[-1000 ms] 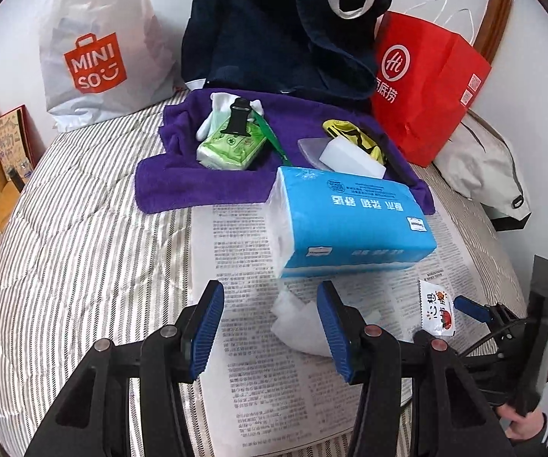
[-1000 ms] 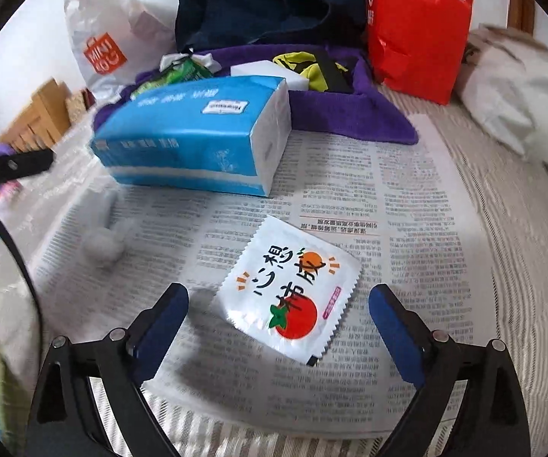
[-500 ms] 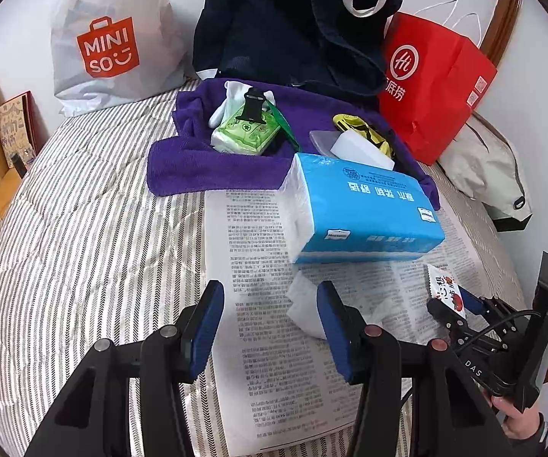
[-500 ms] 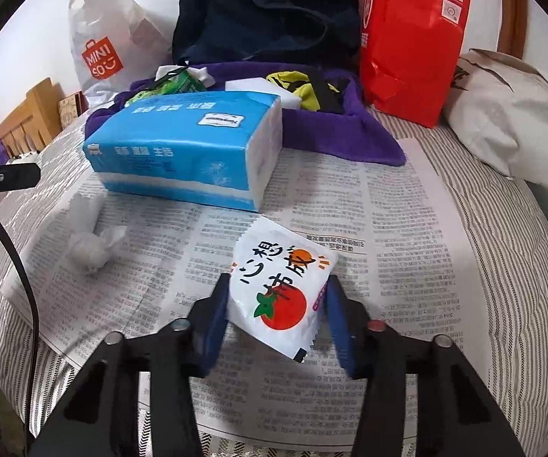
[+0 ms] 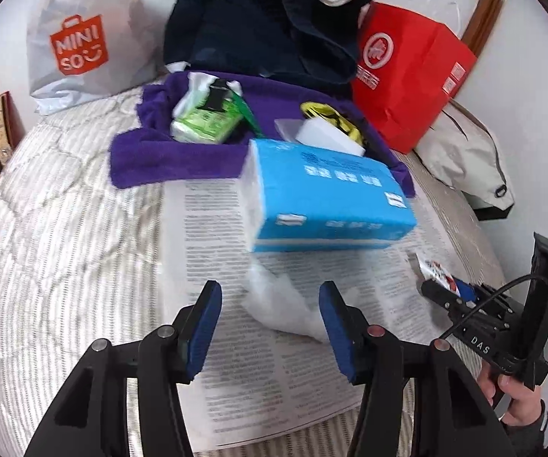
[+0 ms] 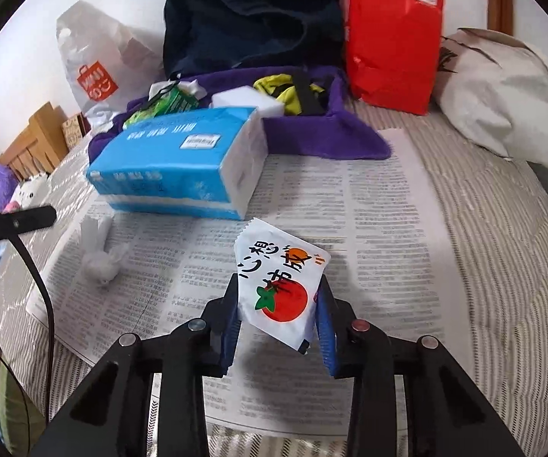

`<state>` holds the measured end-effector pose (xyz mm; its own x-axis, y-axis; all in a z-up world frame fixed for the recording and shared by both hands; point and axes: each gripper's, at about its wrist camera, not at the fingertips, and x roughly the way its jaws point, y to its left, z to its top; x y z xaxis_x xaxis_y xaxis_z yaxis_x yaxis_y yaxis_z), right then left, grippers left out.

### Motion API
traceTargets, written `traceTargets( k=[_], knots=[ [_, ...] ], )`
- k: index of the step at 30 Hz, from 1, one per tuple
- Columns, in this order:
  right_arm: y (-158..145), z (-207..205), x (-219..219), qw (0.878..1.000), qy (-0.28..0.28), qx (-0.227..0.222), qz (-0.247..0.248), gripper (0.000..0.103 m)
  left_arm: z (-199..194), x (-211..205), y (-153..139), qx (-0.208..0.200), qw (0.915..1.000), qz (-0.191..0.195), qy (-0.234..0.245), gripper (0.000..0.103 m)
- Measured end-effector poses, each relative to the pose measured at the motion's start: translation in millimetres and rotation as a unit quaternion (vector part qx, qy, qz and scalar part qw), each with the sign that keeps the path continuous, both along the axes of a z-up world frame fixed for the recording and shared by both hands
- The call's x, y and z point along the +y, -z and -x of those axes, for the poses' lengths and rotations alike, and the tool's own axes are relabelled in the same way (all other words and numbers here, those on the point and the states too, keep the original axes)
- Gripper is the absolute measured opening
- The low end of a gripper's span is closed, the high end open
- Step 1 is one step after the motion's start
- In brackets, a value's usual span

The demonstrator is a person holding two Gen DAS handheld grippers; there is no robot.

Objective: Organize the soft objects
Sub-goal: 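Close the left gripper on the crumpled white tissue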

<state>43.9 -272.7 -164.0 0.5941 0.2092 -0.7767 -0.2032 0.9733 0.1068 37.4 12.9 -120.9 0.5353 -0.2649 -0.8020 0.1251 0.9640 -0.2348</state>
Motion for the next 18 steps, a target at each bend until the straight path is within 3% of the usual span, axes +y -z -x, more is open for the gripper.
traceTargets(
  k=[5, 11, 18],
  knots=[
    [-9, 5, -15, 1.000, 0.011, -0.009, -0.005, 0.035, 2, -26, 10, 0.011, 0.9996, -0.011, 0.023, 0.056],
    [-16, 11, -34, 1.000, 0.020, -0.017, -0.007, 0.036, -1, -52, 27, 0.015, 0.9977, -0.050, 0.043, 0.062],
    [-23, 17, -55, 0.999, 0.036, -0.021, -0.016, 0.036, -8, -65, 43, 0.011, 0.9942, -0.095, 0.050, 0.062]
  ],
)
